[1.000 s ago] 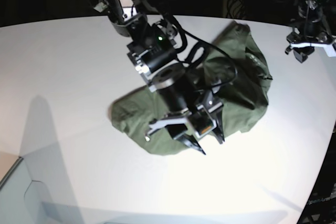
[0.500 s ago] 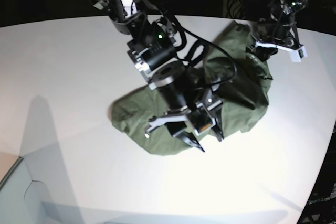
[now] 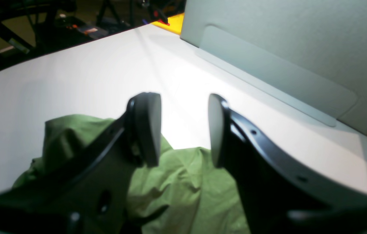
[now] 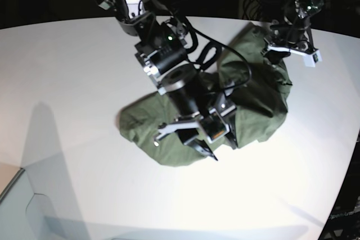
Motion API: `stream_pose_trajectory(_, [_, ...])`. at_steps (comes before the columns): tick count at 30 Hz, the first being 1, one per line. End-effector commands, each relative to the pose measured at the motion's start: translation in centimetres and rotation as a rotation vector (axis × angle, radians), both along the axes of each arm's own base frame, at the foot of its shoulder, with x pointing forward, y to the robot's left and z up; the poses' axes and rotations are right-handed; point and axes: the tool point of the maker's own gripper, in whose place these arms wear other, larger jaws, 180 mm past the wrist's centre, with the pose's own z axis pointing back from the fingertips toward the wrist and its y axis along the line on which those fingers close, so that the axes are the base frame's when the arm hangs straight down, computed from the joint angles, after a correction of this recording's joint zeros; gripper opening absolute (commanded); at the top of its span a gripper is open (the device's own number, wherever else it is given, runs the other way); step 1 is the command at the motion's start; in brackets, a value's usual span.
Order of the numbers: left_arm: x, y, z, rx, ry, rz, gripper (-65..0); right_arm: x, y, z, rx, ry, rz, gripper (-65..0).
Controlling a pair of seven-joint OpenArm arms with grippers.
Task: Layout the t-shirt on the table in an organized manner, then fold the t-shirt properly
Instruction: 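Grasp the shirt with the left gripper beside the right gripper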
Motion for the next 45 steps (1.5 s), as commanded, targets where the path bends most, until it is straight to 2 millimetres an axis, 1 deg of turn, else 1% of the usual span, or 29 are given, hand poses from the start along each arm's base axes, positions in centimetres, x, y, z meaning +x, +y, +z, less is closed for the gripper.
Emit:
stream_pose_trajectory(1, [0.6, 0.4, 1.2, 0.013, -0.043, 0.005, -44.1, 0.1, 0.2, 1.7, 0.032, -0.051, 0.001, -40.6])
stream_pose_trajectory(4, [0.7, 0.5, 1.3, 0.017, -0.047, 0.006, -44.1, 0.1, 0.1, 1.7, 0.031, -0.051, 0.001, -40.6])
stream_pose_trajectory(8, [1.8, 0.6, 1.9, 0.019, -0.072, 0.006, -44.1, 0.1, 0.1, 1.6, 0.028, -0.051, 0.001, -40.6])
stream_pose_trajectory(10, [1.7, 0.6, 1.5, 0.015, -0.063, 0.010, -44.1, 0.1, -0.1, 1.4, 0.020, -0.050, 0.001, -40.6])
stream_pose_trajectory(13, [2.7, 0.5, 1.9, 0.010, -0.083, 0.008, -44.1, 0.1, -0.1, 1.4, 0.019, -0.050, 0.001, -40.6])
stream_pose_trajectory(16, [2.7, 0.5, 1.3, 0.001, -0.073, 0.014, -44.1, 0.1, -0.1, 1.4, 0.020, -0.051, 0.001, -40.6])
stream_pose_trajectory(18, [3.3, 0.5, 1.4, -0.004, -0.080, 0.015, -44.1, 0.0, -0.2, 1.4, 0.019, -0.051, 0.001, -40.6])
stream_pose_trajectory(21, [3.1, 0.5, 0.2, -0.019, -0.055, 0.024, -44.1, 0.0, -0.2, 1.2, 0.019, -0.046, 0.001, -40.6])
stream_pose_trajectory(24, [3.1, 0.5, -0.4, -0.029, -0.042, 0.027, -44.1, -0.1, -0.4, 1.0, 0.005, -0.046, 0.000, -40.6])
stream_pose_trajectory(28, [2.6, 0.6, -1.6, -0.035, -0.009, 0.026, -45.3, -0.1, -0.4, 1.0, 0.006, -0.048, 0.000, -40.6])
stream_pose_trajectory(29, [2.5, 0.7, -1.8, -0.033, -0.001, 0.022, -47.2, -0.1, -0.4, 1.0, 0.006, -0.048, 0.000, -40.6])
stream_pose_trajectory(30, [2.4, 0.9, -2.2, -0.031, 0.009, 0.019, -51.1, 0.0, -0.5, 1.0, 0.006, -0.048, -0.002, -40.6])
stream_pose_trajectory(32, [2.6, 1.4, -3.0, -0.038, 0.032, 0.022, -62.6, 0.2, -0.9, 1.0, 0.006, -0.047, -0.015, -40.6])
stream_pose_trajectory(33, [2.4, 1.6, -3.5, -0.041, 0.047, 0.023, -65.0, 0.3, -1.1, 0.9, 0.008, -0.044, -0.022, -40.6])
stream_pose_trajectory(35, [2.0, 2.1, -4.2, -0.041, 0.065, 0.028, -63.9, 0.3, -1.2, 0.8, 0.008, -0.040, -0.025, -40.6])
stream_pose_trajectory(37, [1.9, 2.4, -4.4, -0.038, 0.074, 0.031, -65.0, 0.3, -1.2, 0.8, 0.008, -0.040, -0.025, -40.6])
stream_pose_trajectory(38, [1.9, 2.3, -4.4, -0.039, 0.072, 0.031, -64.9, 0.3, -1.2, 0.8, 0.008, -0.040, -0.025, -40.6])
stream_pose_trajectory(40, [2.6, 2.5, -3.2, -0.023, 0.040, 0.024, -64.8, 0.3, -1.2, 0.8, 0.008, -0.040, -0.025, -40.6])
stream_pose_trajectory(43, [4.3, 2.6, 0.5, 0.020, -0.056, 0.001, -64.8, 0.3, -1.2, 0.8, 0.004, -0.043, -0.027, -40.6])
stream_pose_trajectory(45, [5.5, 2.6, 3.6, 0.057, -0.136, -0.012, -64.8, 0.4, -1.5, 0.8, -0.021, -0.056, -0.041, -40.6])
